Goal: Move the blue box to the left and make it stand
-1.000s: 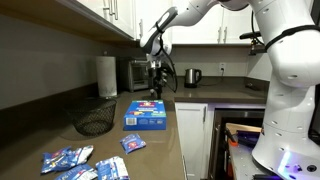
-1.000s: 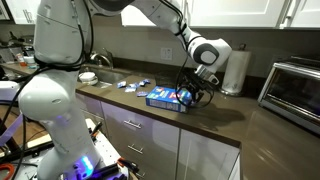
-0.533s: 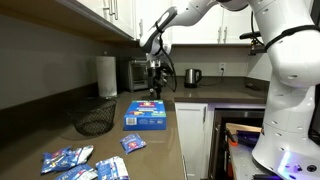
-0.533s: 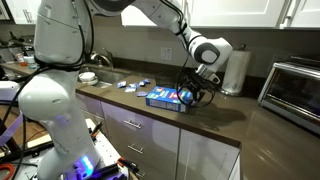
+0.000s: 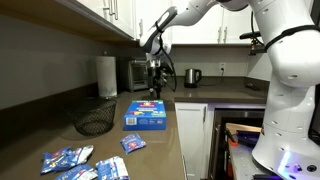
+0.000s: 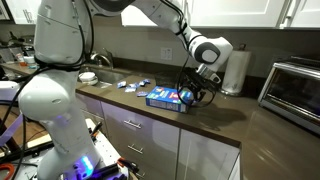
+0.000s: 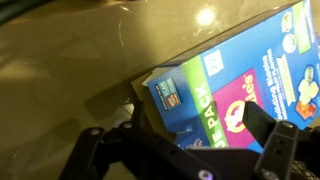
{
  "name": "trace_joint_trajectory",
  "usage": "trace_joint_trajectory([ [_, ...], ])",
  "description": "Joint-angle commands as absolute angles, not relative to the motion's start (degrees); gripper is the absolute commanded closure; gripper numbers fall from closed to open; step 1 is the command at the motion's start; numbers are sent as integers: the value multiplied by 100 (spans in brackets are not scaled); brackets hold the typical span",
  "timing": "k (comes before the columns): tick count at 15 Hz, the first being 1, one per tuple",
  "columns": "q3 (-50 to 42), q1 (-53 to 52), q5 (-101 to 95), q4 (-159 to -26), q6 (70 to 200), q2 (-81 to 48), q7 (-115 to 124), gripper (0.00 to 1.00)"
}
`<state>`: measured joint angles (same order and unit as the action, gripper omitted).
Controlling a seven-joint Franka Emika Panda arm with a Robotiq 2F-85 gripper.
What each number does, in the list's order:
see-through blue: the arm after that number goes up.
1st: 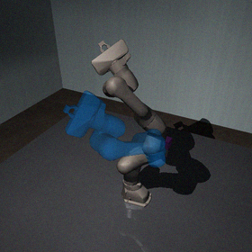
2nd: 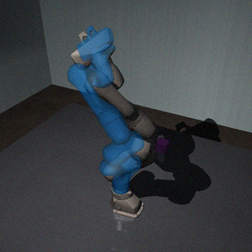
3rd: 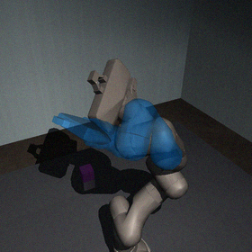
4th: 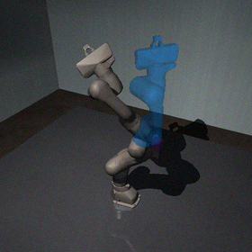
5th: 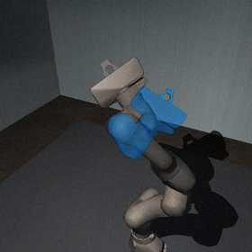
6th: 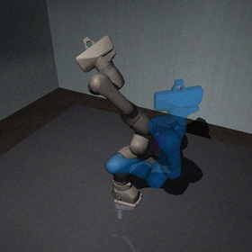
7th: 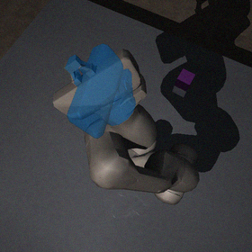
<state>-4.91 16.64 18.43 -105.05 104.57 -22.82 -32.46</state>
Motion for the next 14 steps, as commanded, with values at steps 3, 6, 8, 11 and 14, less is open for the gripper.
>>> trace_joint_trajectory([
  [3,-487,1699,1807,-10440,10585,-2322,-3290,0],
  [6,-470,1692,1829,-10492,10670,-2288,-3239,0],
  [8,-474,1694,1829,-10492,10722,-2289,-3238,0],
  [11,-467,1609,1724,-10447,10776,-2425,-3123,0],
  [14,-434,1579,1691,-10348,10950,-2670,-3167,0],
])
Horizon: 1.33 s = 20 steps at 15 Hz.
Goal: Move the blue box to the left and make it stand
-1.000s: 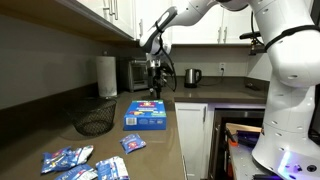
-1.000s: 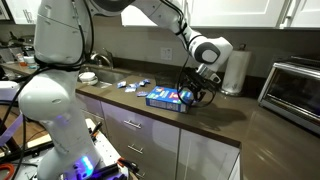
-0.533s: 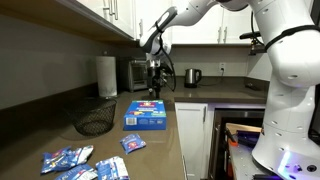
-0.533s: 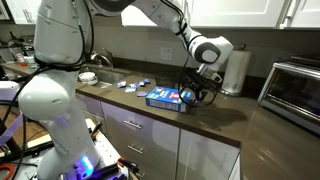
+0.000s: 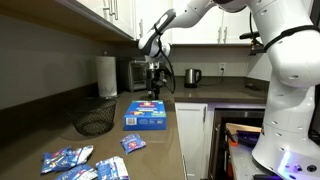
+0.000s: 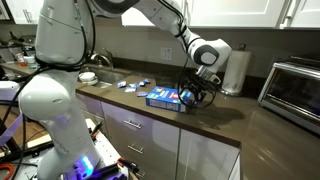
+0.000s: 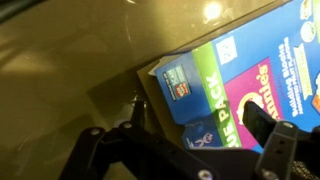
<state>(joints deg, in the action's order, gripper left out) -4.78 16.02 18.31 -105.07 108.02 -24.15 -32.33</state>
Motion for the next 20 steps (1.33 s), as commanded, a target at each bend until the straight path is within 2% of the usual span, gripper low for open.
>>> trace_joint_trajectory([
  [1,-420,1572,1685,-10333,11070,-2757,-3164,0],
  [11,-271,1674,1823,-10256,10603,-2787,-3250,0],
  [12,-257,1677,1838,-10293,10545,-2744,-3292,25],
  [14,-235,1692,1883,-10277,10348,-2702,-3333,33],
  [20,-247,1661,1930,-10415,10098,-2474,-3332,74],
])
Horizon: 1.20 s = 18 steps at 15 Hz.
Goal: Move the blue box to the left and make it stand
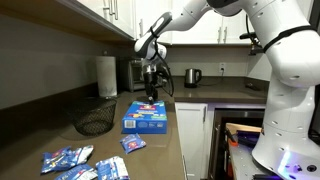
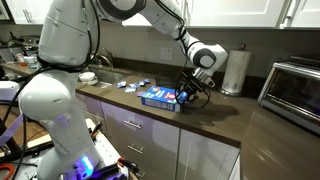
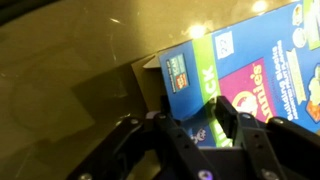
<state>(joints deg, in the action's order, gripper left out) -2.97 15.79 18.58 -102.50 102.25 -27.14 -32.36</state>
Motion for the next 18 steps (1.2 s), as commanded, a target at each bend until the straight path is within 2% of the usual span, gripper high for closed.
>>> trace_joint_trajectory([
  [1,-262,1652,1910,-10445,10102,-2414,-3318,80],
  [4,-289,1634,1892,-10552,10112,-2246,-3300,98],
  [5,-297,1632,1897,-10578,10110,-2187,-3306,99],
  [18,-539,1417,1479,-11139,10459,-1191,-2989,100],
])
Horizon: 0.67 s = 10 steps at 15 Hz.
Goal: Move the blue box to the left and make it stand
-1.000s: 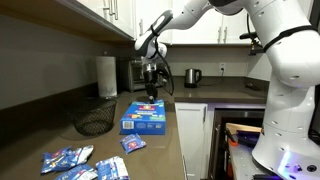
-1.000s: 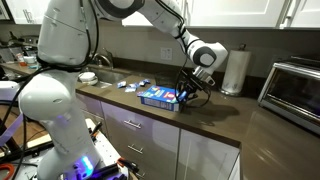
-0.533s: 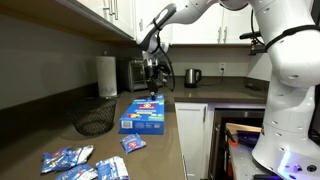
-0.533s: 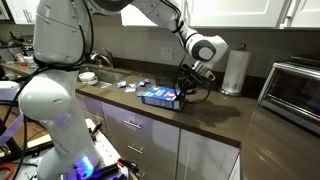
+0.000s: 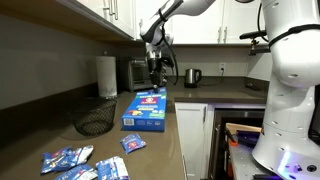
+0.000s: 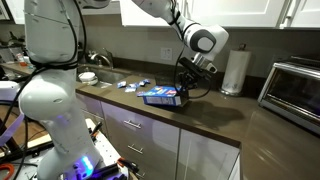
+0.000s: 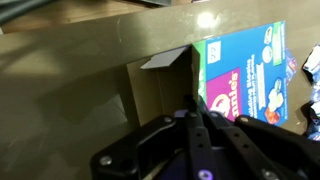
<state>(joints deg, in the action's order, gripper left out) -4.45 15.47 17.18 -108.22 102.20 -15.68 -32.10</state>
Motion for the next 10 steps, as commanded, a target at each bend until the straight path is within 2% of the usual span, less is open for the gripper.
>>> trace_joint_trajectory([
  [1,-552,1388,1399,-11202,10534,-1097,-2934,100],
  [10,-622,1099,649,-11746,11220,-361,-2260,100],
])
